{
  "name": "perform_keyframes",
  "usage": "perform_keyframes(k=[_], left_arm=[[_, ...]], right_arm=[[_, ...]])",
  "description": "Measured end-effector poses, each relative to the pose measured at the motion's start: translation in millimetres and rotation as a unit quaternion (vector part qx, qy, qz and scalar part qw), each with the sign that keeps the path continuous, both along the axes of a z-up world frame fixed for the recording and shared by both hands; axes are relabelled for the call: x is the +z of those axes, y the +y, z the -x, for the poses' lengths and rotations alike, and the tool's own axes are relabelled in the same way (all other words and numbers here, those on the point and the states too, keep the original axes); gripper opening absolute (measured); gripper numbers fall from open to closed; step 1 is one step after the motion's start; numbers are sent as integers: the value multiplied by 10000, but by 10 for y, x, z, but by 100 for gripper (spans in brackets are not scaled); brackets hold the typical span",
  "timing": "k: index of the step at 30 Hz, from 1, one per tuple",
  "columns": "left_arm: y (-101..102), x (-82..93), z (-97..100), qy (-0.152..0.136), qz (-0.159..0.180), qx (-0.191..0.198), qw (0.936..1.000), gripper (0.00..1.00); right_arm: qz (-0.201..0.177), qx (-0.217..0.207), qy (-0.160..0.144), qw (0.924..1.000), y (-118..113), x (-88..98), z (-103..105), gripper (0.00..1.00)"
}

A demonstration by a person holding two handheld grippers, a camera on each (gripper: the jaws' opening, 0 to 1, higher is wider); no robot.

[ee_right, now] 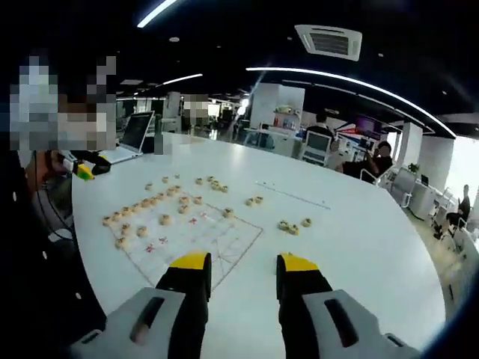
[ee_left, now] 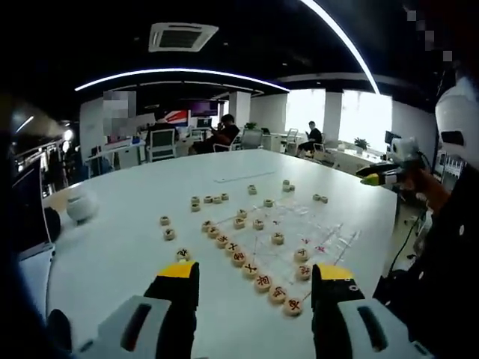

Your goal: Pick up the chess pieces one by one and place each piece onto its starting position on the chessboard, setting the pieces on their correct points until all the chess pieces are arranged in the starting layout

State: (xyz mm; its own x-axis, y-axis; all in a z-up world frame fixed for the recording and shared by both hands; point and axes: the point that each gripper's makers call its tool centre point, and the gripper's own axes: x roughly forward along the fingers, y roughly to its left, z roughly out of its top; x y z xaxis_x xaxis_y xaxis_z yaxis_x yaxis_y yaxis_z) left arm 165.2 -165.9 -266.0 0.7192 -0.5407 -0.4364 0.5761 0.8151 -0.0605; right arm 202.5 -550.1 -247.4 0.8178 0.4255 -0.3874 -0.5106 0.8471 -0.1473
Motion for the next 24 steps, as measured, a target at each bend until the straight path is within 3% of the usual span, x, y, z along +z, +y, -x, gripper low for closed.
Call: perform_keyframes(k=[5,10,15,24], left_arm=[[5,10,2,-16,3,-4,10000,62],[26,13,27,-17,6,14,10000,62],[79,17,39,-27,-4,86,10000,62],[152,-36,77,39,-7,174,9998,62]], right_arm=[[217,-16,130,9997,-90,-33,-185,34],[367,347,279,9983,-78,-76,-423,34],[834,522,769,9922,-116,-319,-641,33],[1196,786,1500,9783,-48,-725,-992,33]])
